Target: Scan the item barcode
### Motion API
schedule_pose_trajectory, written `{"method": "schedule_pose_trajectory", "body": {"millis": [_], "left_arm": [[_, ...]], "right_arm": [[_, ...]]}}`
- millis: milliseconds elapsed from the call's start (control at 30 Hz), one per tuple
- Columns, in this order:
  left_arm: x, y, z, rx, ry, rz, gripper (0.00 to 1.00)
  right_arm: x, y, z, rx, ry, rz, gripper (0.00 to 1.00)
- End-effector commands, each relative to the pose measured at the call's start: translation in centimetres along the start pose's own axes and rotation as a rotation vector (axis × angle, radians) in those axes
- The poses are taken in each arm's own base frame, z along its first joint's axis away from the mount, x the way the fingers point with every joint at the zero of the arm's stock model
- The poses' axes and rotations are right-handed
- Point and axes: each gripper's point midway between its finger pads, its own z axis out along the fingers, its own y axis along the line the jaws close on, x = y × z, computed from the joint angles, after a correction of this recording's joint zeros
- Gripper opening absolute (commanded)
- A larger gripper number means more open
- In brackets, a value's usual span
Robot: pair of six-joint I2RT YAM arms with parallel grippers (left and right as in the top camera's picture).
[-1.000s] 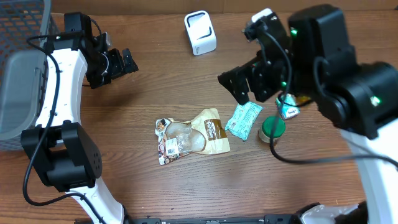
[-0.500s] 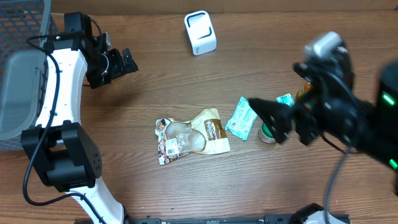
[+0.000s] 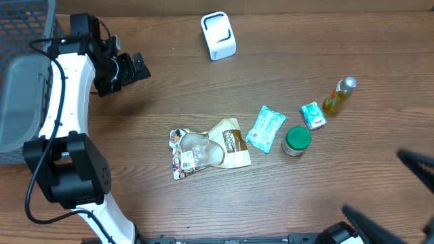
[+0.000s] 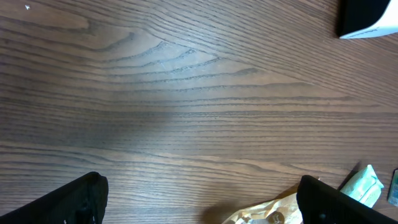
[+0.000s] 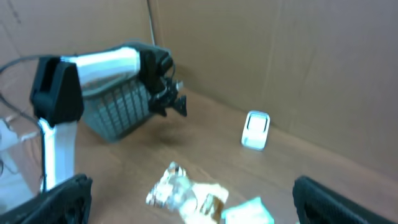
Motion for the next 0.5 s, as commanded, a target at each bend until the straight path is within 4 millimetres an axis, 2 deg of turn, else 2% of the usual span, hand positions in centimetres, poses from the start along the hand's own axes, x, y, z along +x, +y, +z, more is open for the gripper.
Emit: {"method": "schedule_pose_trajectory", "body": {"millis": [0,67,233,467], "left_arm": [[-0.5,-0.5,-0.5,0.006,-0.02,0.004,0.99],[-0.5,-0.5,-0.5,0.006,-0.02,0.004,1.0],[-0.5,-0.5,-0.5,0.006,-0.02,0.004,1.0],[-0.5,-0.5,-0.5,0.006,-0.02,0.004,0.99]], "right_arm": [[1.6,0.2,-1.4,0.009,0.028,0.01,1.0],[3.6,0.5,-2.3,0.007,0.086,0.024,1.0],[3.8,0.7,-3.3,0.016,0.062,0.021,1.0],[3.8,0.2,-3.3,0.081,0.057,0.039,1.0]]}}
